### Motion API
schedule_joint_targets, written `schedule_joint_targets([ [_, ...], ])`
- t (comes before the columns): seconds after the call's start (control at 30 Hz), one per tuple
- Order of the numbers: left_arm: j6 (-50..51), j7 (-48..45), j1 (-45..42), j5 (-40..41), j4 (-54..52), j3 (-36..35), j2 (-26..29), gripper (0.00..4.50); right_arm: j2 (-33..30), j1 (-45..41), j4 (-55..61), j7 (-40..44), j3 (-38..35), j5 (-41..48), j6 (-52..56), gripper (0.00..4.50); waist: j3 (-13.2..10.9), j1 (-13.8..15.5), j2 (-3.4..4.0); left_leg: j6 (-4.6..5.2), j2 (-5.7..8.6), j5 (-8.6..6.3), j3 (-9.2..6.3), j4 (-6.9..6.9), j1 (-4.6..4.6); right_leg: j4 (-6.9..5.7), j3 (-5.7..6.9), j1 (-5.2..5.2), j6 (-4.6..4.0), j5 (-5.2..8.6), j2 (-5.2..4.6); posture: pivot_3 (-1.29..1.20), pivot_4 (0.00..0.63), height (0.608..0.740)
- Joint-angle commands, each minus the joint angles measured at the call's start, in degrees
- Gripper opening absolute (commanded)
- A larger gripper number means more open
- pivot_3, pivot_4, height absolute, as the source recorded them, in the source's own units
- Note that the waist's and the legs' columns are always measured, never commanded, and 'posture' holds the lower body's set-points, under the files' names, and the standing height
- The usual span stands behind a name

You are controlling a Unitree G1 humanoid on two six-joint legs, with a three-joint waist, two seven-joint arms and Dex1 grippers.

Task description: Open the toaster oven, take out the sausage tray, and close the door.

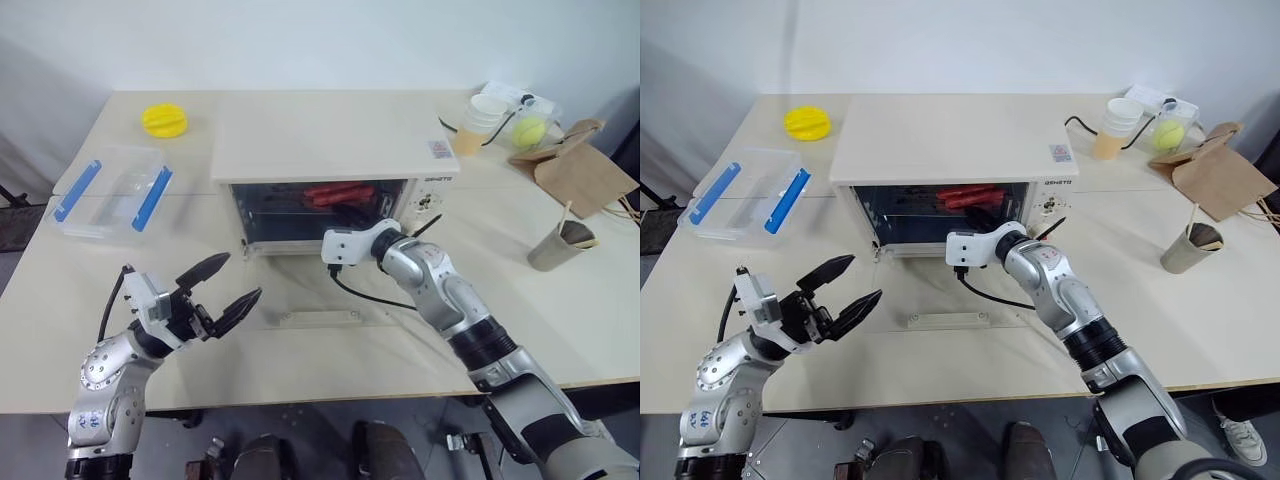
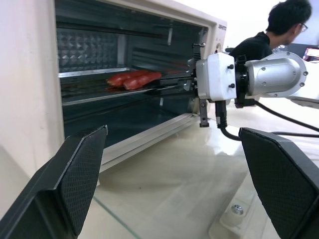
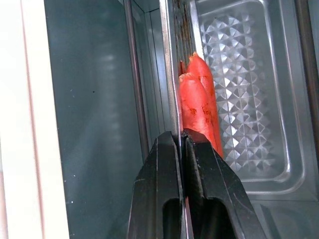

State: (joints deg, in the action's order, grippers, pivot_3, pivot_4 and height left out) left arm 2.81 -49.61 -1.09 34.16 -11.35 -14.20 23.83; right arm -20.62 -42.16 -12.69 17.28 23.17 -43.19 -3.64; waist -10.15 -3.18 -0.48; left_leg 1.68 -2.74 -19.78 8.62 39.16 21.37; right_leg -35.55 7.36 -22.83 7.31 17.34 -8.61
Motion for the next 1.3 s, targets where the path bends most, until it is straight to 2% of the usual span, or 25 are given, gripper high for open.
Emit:
schedule_joint_targets([
  [0.03,0.64,-0.76,-2.76,0.39,0.21,0.97,0.85,4.5,0.24,-1.76,1.95,-1.66,-1.56,1.89,-1.82,0.01,0.0,-0.02,0.0,0.0,0.0,0.0,0.0,0.0,0.0,0.0,0.0,0.0,0.0,0.0,0.0,0.0,0.15,0.74],
  [0.17,1.12,-1.78,-7.8,0.68,2.14,1.44,1.58,4.5,-0.09,-2.37,1.59,-1.41,-1.98,2.48,-2.65,0.01,-0.01,-0.02,0.0,0.0,0.0,0.0,-0.01,0.0,0.04,0.01,0.02,-0.01,0.0,0.0,0.0,0.0,0.15,0.74],
  [0.37,3.04,-4.43,-18.74,3.84,10.23,-1.71,4.26,4.5,-1.64,-1.88,2.02,0.66,-1.66,4.27,-5.61,0.01,-0.01,-0.07,0.0,-0.02,0.02,0.01,-0.02,-0.02,0.1,0.02,0.06,-0.07,0.0,0.0,0.03,0.0,0.15,0.74],
  [0.53,4.79,-7.17,-22.44,5.03,15.37,-2.42,5.63,4.5,-2.83,-1.31,3.05,2.69,-1.55,5.67,-7.82,0.01,-0.01,-0.13,-0.01,-0.03,0.01,0.01,-0.04,-0.15,0.14,0.0,0.13,-0.19,0.0,0.0,0.05,0.0,0.15,0.74],
  [0.7,5.76,-8.53,-25.97,4.7,18.96,-1.52,4.74,4.5,-4.33,0.03,6.81,5.92,-1.65,8.62,-10.97,0.01,-0.02,-0.02,-0.02,-0.08,0.02,0.05,-0.02,-0.04,0.17,-0.01,0.09,-0.18,0.0,0.0,0.05,0.0,0.15,0.74],
  [1.03,9.48,-8.8,-26.82,4.82,18.85,-0.81,3.84,4.5,-8.9,7.31,17.37,12.76,-3.05,12.05,-10.78,0.01,-0.03,0.0,-0.03,-0.09,0.03,0.06,-0.03,-0.05,0.17,-0.04,0.1,-0.2,0.0,0.0,0.07,0.0,0.15,0.74],
  [1.3,10.01,-11.52,-25.99,3.53,19.42,0.15,5.09,4.5,-13.67,20.71,31.81,15.16,-8.07,13.46,-9.18,0.01,-0.04,0.9,-0.05,-0.08,0.05,0.05,-0.05,-0.06,0.19,-0.01,0.1,-0.2,0.01,0.0,0.06,0.0,0.15,0.74],
])
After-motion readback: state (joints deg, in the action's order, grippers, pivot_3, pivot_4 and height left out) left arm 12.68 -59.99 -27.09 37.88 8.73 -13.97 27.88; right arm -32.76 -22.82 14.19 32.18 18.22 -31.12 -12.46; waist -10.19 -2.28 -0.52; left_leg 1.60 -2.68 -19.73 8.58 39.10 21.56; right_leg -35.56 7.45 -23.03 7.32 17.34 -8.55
